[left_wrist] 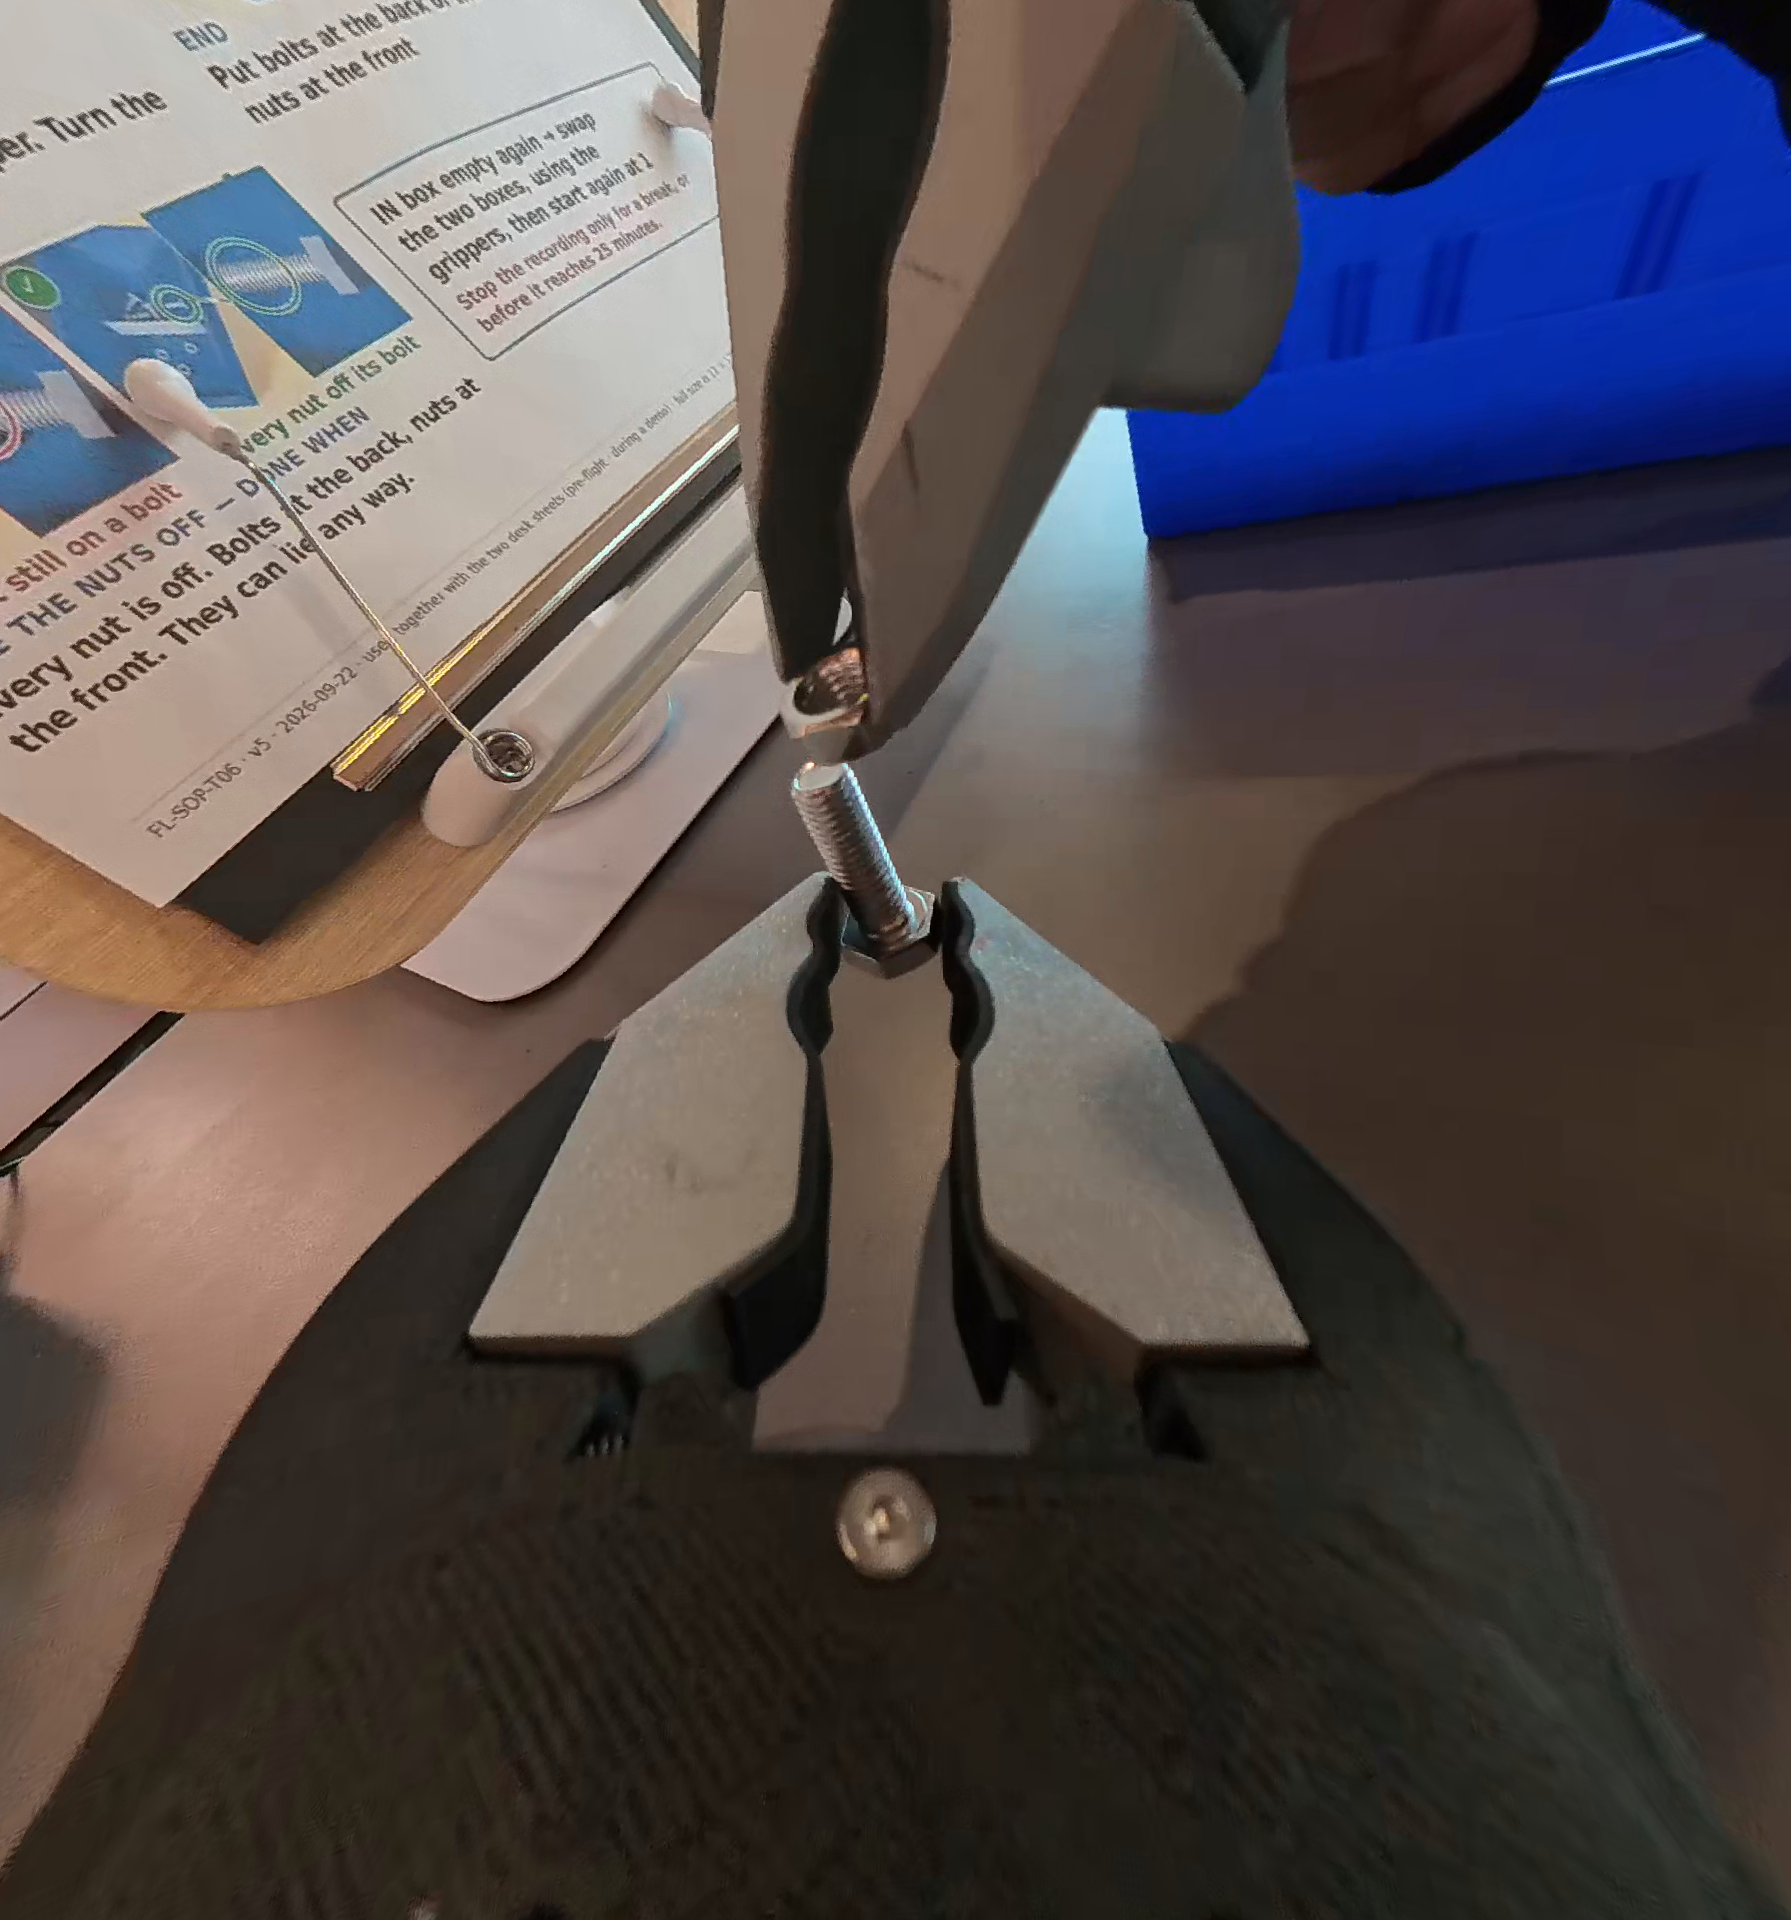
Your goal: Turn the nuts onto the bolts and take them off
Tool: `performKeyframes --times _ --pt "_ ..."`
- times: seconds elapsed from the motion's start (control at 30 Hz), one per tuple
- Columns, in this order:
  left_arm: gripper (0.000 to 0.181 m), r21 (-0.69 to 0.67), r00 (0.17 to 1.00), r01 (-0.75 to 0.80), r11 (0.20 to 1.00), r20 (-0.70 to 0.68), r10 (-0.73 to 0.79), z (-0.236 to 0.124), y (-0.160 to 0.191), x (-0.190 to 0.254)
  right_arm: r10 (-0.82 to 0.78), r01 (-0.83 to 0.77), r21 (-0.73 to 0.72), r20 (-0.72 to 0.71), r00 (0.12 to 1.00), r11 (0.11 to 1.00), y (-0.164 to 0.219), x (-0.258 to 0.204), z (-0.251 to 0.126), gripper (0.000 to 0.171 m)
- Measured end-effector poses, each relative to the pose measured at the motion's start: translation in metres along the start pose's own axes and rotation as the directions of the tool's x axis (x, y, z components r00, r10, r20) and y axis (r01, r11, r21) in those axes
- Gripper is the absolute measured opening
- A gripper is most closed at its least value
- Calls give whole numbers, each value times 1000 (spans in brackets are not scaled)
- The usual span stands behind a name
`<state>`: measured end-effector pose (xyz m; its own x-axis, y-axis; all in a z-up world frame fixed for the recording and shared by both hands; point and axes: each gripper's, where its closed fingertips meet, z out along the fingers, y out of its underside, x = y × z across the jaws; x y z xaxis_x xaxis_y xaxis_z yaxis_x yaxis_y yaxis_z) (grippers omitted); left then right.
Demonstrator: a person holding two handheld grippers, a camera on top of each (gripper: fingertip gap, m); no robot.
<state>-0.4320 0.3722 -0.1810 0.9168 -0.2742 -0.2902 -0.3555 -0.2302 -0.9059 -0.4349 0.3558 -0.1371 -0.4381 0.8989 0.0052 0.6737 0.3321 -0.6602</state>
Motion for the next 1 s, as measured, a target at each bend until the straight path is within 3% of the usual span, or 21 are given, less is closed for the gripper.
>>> performKeyframes --times 1.0 --pt "17 31 1000 -7 1000 -4 7 -2 -5 3 8 -8 2 -3 1000 1000 -1 -2 5 14"
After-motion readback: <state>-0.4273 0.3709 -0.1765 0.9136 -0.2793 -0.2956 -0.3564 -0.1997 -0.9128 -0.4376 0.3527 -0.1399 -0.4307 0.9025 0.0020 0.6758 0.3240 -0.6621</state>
